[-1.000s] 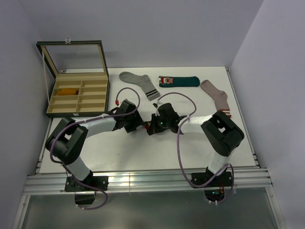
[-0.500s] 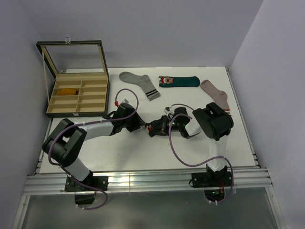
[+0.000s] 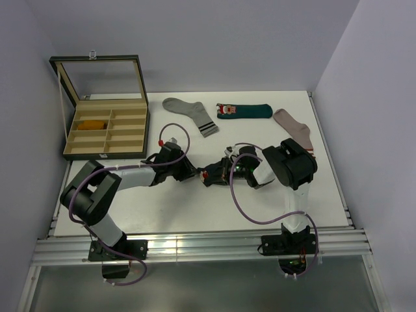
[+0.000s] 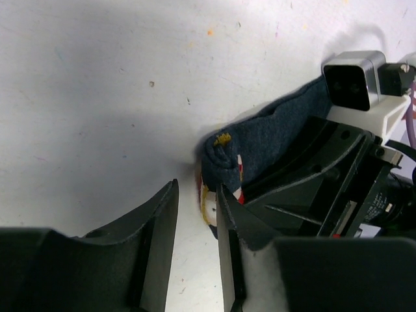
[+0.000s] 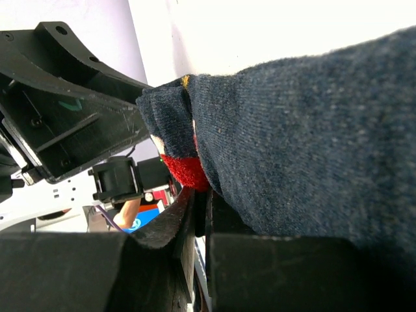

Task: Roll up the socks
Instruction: Roll the sock at the center of the board.

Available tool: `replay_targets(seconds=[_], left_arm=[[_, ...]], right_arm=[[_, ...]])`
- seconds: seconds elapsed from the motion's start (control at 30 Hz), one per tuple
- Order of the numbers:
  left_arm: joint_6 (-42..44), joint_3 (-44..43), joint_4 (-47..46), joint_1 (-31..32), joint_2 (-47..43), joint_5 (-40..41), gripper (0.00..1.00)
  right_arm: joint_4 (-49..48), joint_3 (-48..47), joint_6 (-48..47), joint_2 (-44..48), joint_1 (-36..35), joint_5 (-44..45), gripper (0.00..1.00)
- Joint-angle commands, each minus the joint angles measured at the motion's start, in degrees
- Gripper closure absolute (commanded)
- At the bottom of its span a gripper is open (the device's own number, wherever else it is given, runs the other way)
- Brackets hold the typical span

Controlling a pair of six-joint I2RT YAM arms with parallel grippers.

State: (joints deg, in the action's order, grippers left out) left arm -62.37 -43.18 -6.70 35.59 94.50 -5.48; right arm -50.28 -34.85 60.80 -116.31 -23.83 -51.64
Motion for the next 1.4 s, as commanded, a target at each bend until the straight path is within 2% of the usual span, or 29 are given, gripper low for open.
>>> replay_targets(seconds=[0.0, 0.47, 0.73, 0.87, 1.07, 1.37], left_arm=[[0.8, 0.5, -4.7, 0.1, 0.2, -2.8, 0.64], [0.8, -0.7, -6.8, 0.5, 3.6, -4.7, 0.63], [0.3, 1.6, -11.6, 0.5, 2.6, -6.7, 0.52], [0.2, 0.9, -11.3, 0.5, 3.5, -6.5, 0.52], [0.4, -0.9, -9.4, 0.5, 4.7, -4.5, 0.54], [1.8, -5.5, 1.1, 1.2, 7.2, -0.5, 0.66]], right_arm=[[7.0, -0.1, -3.1, -0.1, 0.4, 2.9, 0.92], [9.8, -1.1, -4.6, 0.1, 0.4, 3.7, 0.92], [9.3, -1.1, -4.2, -0.3, 0.4, 3.5, 0.92], [9.9, -1.3, -4.5, -0.2, 0.4, 3.6, 0.92], [11.1, -1.5, -5.2, -0.1, 0.3, 4.1, 0.92], [15.2, -2.0, -7.6, 1.2, 0.4, 5.7, 0.89]])
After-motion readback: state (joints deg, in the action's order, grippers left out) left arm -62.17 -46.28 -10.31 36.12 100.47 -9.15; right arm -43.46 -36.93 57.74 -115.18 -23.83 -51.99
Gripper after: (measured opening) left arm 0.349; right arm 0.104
